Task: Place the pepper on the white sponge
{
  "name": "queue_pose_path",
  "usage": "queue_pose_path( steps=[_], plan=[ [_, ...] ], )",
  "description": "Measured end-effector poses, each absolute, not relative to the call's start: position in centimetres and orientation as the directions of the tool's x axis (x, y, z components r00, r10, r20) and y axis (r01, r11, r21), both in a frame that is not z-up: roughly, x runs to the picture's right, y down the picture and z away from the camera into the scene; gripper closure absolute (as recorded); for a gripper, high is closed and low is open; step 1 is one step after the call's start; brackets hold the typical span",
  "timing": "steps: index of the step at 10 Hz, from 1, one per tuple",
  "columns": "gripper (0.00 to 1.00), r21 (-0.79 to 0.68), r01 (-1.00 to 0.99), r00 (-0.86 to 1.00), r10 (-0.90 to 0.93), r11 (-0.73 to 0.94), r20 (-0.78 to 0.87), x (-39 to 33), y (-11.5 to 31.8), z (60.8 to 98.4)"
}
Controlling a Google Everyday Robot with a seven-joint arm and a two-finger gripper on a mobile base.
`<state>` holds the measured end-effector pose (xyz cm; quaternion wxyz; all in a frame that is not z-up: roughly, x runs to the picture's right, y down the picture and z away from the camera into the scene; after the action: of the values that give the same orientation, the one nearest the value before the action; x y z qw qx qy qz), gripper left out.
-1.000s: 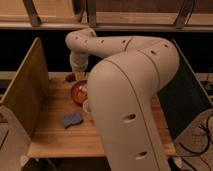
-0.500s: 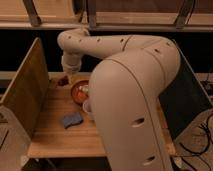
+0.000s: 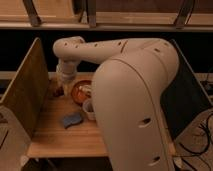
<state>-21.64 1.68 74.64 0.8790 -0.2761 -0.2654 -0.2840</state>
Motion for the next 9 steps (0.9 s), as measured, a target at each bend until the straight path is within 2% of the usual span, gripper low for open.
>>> queue_pose_path(
  steps=[4,9],
  plan=[
    [1.0,-0.359,0.696,0.666,-0.37,0.622,0.648,-21.5,5.1,74.1],
    [1.0,-0.357,0.7,0.662,-0.375,0.618,0.649,-21.5,5.0,74.2]
  ],
)
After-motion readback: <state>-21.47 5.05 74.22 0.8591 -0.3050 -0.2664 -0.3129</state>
